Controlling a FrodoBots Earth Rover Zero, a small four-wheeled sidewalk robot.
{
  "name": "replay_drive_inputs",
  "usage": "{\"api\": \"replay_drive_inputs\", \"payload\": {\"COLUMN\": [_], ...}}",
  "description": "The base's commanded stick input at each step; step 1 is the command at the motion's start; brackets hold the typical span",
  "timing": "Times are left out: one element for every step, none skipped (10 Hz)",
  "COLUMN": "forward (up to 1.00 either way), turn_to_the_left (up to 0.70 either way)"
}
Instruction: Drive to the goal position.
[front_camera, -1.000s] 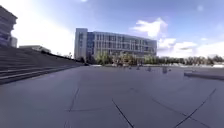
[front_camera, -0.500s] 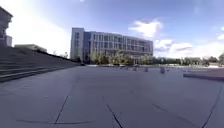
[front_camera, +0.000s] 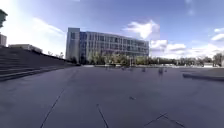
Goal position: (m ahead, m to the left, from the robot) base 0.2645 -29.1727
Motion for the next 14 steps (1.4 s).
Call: {"api": "replay_drive_inputs", "payload": {"forward": [0.70,0.70,0.70,0.70,0.70,0.70,0.70,0.70,0.70,0.70,0.70,0.70,0.70,0.70], "turn_to_the_left": [-0.14,-0.14,-0.14,-0.14,-0.14,-0.14,-0.14,-0.14,-0.14,-0.14,-0.14,-0.14,-0.14,-0.14]}}
